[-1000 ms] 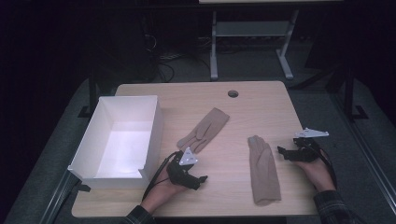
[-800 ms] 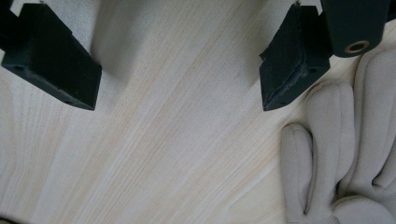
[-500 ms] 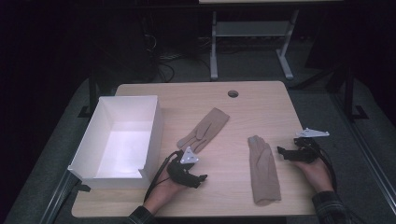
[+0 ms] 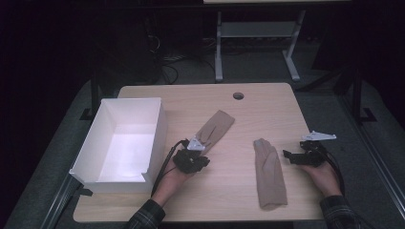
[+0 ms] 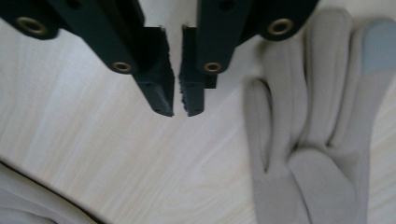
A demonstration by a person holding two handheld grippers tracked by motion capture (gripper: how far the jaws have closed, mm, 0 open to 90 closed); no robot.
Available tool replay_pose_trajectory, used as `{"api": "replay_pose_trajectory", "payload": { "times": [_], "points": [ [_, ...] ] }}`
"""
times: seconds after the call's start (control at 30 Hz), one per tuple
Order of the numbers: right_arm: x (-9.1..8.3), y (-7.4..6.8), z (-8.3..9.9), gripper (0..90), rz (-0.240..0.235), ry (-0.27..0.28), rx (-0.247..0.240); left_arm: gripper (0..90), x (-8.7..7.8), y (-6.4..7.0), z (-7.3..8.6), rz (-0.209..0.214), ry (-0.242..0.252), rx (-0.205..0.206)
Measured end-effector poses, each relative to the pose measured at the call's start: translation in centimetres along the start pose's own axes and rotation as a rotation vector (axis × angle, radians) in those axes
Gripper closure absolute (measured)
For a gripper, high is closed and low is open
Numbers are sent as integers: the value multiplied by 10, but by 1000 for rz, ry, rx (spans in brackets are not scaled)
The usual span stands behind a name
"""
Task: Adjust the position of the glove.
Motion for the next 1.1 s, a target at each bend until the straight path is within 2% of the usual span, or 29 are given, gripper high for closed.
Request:
{"api": "replay_pose_trajectory", "payload": {
  "times": [0.1, 0.2, 0.27, 0.37, 0.53, 0.7, 0.8, 0.87, 1.0, 1.1],
  "points": [
    [0, 0, 0, 166, -1, 1, 0, 894, 1, -5, -11, -11, 11, -4],
    [0, 0, 0, 166, -1, 0, -1, 895, 3, -8, -21, -27, 19, -8],
    [0, 0, 0, 166, -1, -1, -6, 895, 5, -12, -30, -52, 30, 5],
    [0, 0, 0, 166, -1, -1, -4, 896, 11, -15, -43, -50, 52, -7],
    [0, 0, 0, 166, -1, -1, -4, 896, 25, -23, -59, -39, 55, -24],
    [0, 0, 0, 166, -1, -1, -4, 895, 42, -28, -71, -40, 52, -10],
    [0, 0, 0, 167, -2, -2, -2, 896, 53, -30, -75, -38, 52, -2],
    [0, 0, 0, 166, -2, -2, -4, 895, 59, -31, -75, -43, 36, -2],
    [0, 0, 0, 166, -1, 0, -9, 896, 74, -38, -70, -55, -1, -21],
    [0, 0, 0, 166, -1, 0, -8, 896, 76, -39, -69, -41, 10, -37]
  ]
}}
Point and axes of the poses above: each handheld gripper's, and its own axes: x roughly forward along the jaws, z roughly out of its underside, y roughly to its right, the point moved 3 cm from there along x, roughly forward along the jaws, and after that the axes turned 14 degrees about -x, right-handed, at the moved point
